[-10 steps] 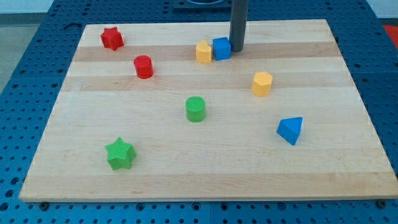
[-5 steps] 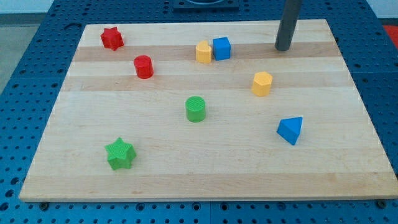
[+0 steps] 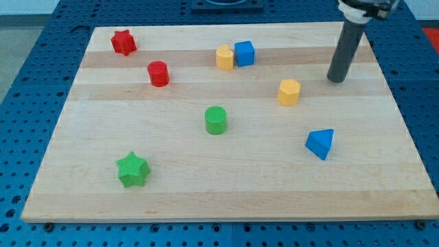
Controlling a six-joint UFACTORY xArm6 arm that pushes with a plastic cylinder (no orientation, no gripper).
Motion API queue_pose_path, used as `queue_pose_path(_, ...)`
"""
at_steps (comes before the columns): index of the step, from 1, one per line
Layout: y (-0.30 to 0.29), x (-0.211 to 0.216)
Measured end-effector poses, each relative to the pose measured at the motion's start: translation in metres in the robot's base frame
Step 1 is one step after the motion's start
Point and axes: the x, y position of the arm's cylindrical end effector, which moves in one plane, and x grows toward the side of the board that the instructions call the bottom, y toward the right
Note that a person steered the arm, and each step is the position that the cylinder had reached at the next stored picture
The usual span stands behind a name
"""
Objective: Point at the yellow hexagon
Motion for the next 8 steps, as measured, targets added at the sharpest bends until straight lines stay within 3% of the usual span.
queue_pose_path(2,-0.007,0.031)
queue_pose_path(8,-0.059,0.049)
